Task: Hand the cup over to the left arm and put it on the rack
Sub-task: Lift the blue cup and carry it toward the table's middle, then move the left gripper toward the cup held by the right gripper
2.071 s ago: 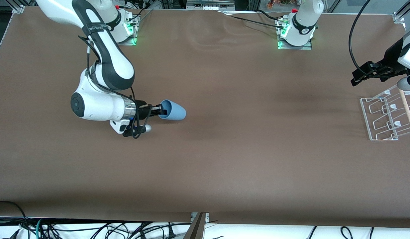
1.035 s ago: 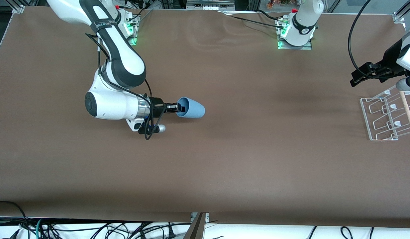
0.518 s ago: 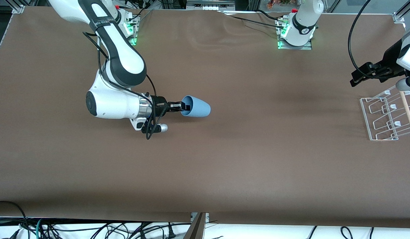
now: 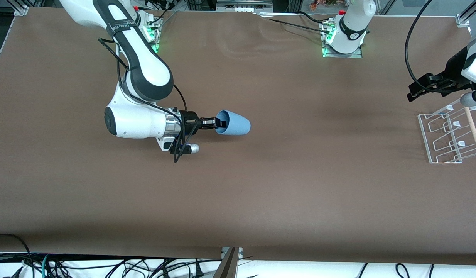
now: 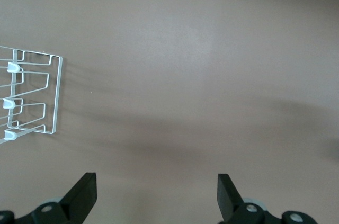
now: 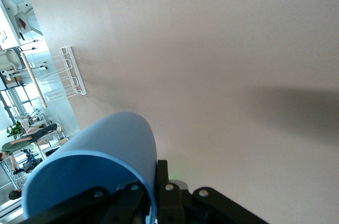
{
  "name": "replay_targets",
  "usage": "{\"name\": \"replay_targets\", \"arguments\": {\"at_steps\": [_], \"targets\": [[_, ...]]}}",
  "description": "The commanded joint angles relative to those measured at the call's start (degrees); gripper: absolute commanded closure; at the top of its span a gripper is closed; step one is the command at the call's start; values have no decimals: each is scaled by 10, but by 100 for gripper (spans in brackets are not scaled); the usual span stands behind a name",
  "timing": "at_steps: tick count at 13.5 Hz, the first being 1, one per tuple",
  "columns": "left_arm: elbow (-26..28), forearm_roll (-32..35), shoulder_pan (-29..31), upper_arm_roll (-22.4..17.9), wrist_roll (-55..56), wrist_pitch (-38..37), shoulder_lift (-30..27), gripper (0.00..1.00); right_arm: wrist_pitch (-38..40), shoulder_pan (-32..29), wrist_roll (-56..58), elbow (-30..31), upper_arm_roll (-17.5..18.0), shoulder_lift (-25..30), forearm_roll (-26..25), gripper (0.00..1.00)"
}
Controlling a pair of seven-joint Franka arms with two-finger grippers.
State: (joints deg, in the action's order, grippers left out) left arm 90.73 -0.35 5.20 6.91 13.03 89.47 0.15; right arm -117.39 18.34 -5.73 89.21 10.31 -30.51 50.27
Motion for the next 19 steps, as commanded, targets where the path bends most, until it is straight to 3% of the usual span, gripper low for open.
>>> {"name": "replay_targets", "arguments": {"at_steps": [1,6,17,19], "targets": [[-18,15,-4,2,-3,-4,13,0,6,2,-10,-26,2,-17,12,100],[-18,15,-5,3,-2,-4,13,0,4,3,-9,-31,2,-29,37,100],[-28,11,-7,6,-2,-8,33,0,0,11,-13,-39,2,-37,42,100],[-28,11,-7,6,-2,-8,33,0,-10,14,-17,-39,4,-37,63,100]]}}
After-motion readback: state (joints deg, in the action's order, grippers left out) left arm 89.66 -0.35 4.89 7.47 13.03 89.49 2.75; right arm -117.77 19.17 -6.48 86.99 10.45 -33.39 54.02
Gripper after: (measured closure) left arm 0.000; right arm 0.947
